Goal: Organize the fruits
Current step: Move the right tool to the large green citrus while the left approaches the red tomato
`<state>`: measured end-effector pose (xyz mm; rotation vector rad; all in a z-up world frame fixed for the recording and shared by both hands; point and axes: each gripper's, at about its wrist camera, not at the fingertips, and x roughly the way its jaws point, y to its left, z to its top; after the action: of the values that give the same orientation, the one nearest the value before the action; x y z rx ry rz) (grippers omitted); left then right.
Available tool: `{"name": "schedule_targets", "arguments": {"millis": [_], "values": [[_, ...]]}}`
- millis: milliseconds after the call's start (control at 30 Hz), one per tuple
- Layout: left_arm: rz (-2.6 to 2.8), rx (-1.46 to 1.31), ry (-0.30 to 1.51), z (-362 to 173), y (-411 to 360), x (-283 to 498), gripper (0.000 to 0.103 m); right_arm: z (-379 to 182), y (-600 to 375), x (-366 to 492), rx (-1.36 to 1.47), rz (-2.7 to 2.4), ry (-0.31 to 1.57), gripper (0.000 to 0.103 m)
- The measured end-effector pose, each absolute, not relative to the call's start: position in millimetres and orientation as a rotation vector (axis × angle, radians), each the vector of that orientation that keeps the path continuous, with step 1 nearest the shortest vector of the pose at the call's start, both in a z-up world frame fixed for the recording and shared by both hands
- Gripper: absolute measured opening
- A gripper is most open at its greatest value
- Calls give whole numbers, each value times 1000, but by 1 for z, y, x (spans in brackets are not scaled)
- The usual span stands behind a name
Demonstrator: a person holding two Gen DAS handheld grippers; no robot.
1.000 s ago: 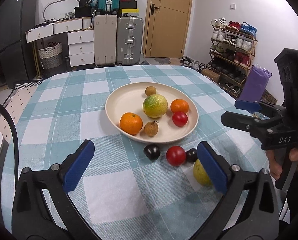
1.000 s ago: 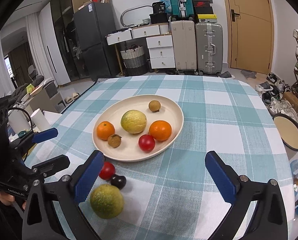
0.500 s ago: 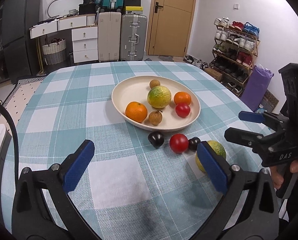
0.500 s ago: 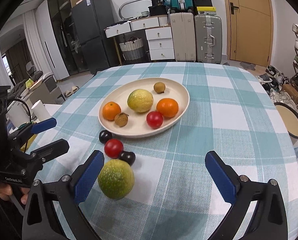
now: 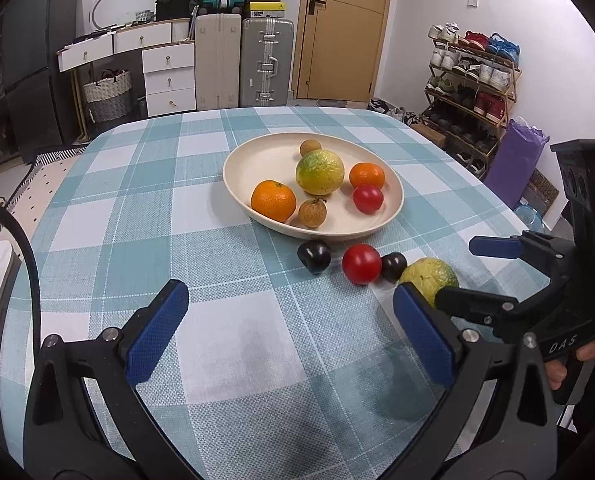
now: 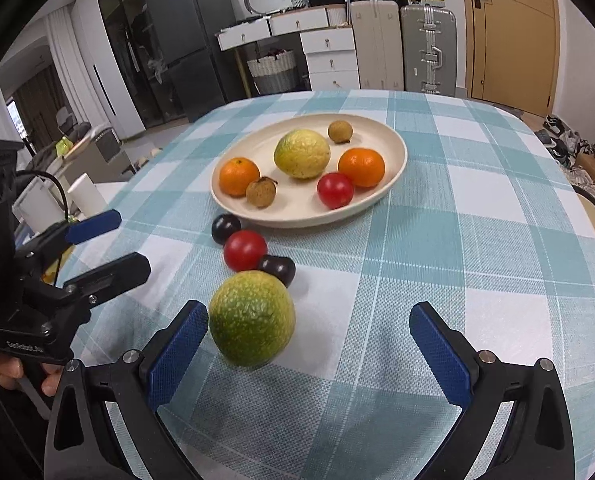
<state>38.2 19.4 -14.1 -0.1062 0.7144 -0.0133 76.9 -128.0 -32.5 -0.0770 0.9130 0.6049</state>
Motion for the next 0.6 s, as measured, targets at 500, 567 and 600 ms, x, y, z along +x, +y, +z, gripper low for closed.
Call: {"name": "schedule_targets", "arguments": {"millis": [500, 567, 600], "values": [[-10, -114, 733, -21, 21, 42, 102, -39, -118, 74, -83, 658, 931, 103], [-10, -110, 738, -22, 20, 42, 102, -40, -117, 72, -88, 663, 931, 102], [-6, -107, 739, -22, 20, 42, 102, -41, -116, 73, -92, 664, 934, 102]]}}
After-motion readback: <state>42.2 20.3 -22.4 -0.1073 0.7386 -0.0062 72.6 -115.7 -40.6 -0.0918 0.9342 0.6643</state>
